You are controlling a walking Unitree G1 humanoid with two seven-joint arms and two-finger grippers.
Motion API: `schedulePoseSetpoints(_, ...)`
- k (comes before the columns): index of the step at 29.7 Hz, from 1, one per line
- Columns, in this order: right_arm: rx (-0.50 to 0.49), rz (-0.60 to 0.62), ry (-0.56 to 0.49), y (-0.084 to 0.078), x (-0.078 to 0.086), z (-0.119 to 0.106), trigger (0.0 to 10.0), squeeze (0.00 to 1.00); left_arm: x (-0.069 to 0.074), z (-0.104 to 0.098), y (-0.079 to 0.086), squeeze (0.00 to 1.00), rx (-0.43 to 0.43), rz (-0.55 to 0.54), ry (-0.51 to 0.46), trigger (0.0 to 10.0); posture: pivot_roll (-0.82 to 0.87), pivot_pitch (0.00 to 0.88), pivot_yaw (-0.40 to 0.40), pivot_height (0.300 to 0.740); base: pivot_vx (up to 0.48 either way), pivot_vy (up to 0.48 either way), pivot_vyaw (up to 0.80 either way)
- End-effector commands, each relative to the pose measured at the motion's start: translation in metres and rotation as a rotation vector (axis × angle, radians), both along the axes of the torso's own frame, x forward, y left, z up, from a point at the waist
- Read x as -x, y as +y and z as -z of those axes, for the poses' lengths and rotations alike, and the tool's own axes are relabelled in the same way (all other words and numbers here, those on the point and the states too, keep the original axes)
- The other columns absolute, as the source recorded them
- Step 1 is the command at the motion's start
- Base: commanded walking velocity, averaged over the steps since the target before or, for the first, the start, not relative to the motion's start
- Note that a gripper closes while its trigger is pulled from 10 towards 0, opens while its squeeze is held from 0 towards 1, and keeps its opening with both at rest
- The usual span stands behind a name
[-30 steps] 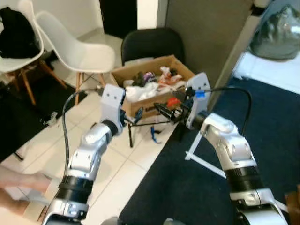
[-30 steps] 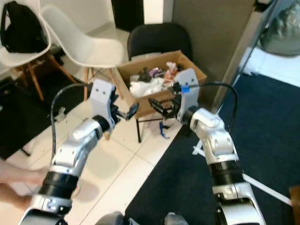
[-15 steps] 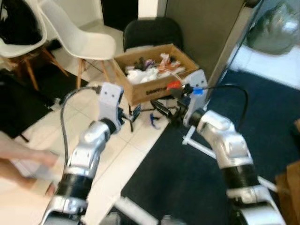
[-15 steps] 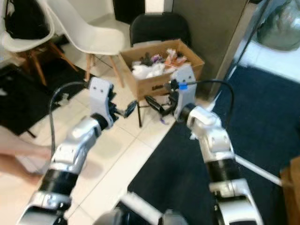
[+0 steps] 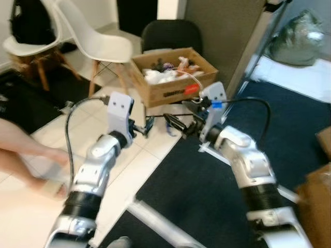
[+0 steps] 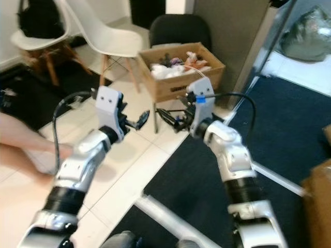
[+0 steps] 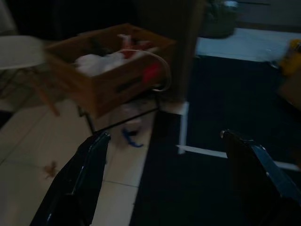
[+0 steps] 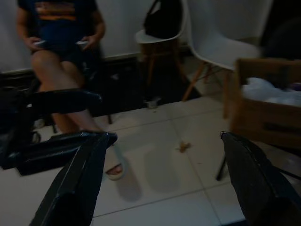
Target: Picking trash to rubbish bin
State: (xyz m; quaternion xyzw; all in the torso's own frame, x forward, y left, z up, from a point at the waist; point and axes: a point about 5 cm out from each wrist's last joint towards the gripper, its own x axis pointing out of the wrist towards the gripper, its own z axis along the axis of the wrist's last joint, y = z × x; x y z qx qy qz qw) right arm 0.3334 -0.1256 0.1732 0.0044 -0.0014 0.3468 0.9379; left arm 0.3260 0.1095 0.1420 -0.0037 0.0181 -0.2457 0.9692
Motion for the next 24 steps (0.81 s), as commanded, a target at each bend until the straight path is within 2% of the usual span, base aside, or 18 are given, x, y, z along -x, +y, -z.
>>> schedulePoseSetpoints(1, -0.015, 0.001, -0.004, -0.0009, 0.0002, -0.0002, 10.0, 0.00, 0.0004, 0.0027, -0.0037, 0.00, 0.011, 0.013, 0.008, 10.0, -0.07, 0.000, -0.042, 0.740, -0.296, 0.000, 0.00)
schedulePoseSetpoints(24, -0.015, -0.003, -0.005, 0.0001, 0.0000, -0.0006, 10.0, 0.00, -0.0008, 0.0030, -0.0038, 0.00, 0.010, 0.018, 0.005, 10.0, -0.07, 0.000, -0.038, 0.740, -0.297, 0.000, 0.00)
